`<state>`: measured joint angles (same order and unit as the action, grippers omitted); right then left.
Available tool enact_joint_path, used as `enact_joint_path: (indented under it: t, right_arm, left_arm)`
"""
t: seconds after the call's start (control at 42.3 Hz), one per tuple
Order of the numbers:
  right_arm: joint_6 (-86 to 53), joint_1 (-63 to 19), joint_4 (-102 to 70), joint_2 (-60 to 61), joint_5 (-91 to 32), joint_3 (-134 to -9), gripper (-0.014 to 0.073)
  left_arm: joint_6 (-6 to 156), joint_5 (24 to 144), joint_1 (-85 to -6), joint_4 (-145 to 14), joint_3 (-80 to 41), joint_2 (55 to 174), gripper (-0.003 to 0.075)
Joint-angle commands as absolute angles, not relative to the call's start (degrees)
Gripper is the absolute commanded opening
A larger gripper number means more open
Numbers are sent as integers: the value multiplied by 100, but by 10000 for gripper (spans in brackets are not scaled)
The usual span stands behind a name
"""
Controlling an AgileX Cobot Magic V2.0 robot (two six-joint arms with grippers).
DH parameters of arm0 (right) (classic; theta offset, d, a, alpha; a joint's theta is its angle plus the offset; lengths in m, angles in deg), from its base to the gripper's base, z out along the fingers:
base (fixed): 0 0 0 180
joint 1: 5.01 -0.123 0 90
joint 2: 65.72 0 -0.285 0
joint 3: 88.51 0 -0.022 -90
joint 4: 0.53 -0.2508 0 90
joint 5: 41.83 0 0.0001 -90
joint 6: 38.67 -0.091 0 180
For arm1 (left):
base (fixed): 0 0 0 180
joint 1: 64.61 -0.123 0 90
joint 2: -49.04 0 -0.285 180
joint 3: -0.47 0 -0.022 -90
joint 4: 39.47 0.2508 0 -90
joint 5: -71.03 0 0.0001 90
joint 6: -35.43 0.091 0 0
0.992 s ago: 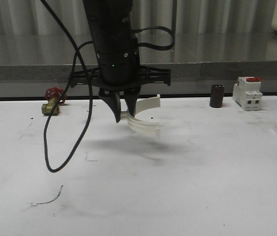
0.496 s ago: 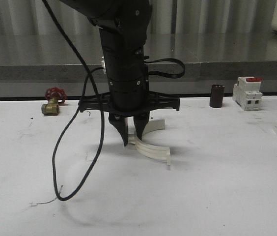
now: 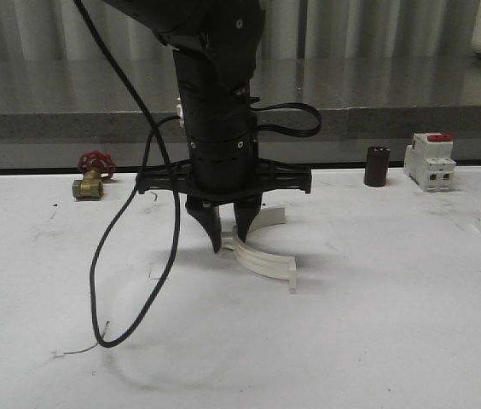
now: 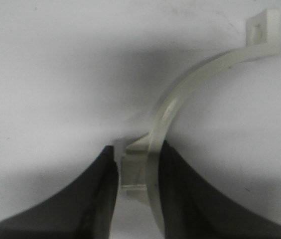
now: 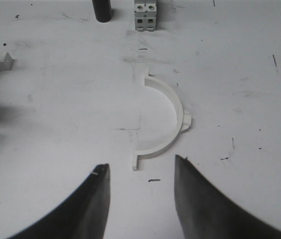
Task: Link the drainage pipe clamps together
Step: 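Carry the clamp half to the table center and lower it, then open the left gripper and lift it away from the clamp half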
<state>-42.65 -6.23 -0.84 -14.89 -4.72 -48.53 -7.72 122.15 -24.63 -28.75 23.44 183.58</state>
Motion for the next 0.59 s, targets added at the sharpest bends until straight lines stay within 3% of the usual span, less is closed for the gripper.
enact_joint_path:
  t: [0.0, 0.283, 0.567]
  right_arm:
    - [-4240, -598, -53, -1486, -767, -5031, 344]
    - [-4240, -598, -53, -1486, -767, -5031, 344]
    - [-4240, -598, -53, -1486, -767, -5031, 344]
  left_arm:
    - [-836, 12060, -2409, -2898, 2515, 18057, 282]
    - [-602, 12213, -2409, -2932, 2649, 17994, 309]
    - [1899, 12888, -2445, -2932, 2738, 17004, 304]
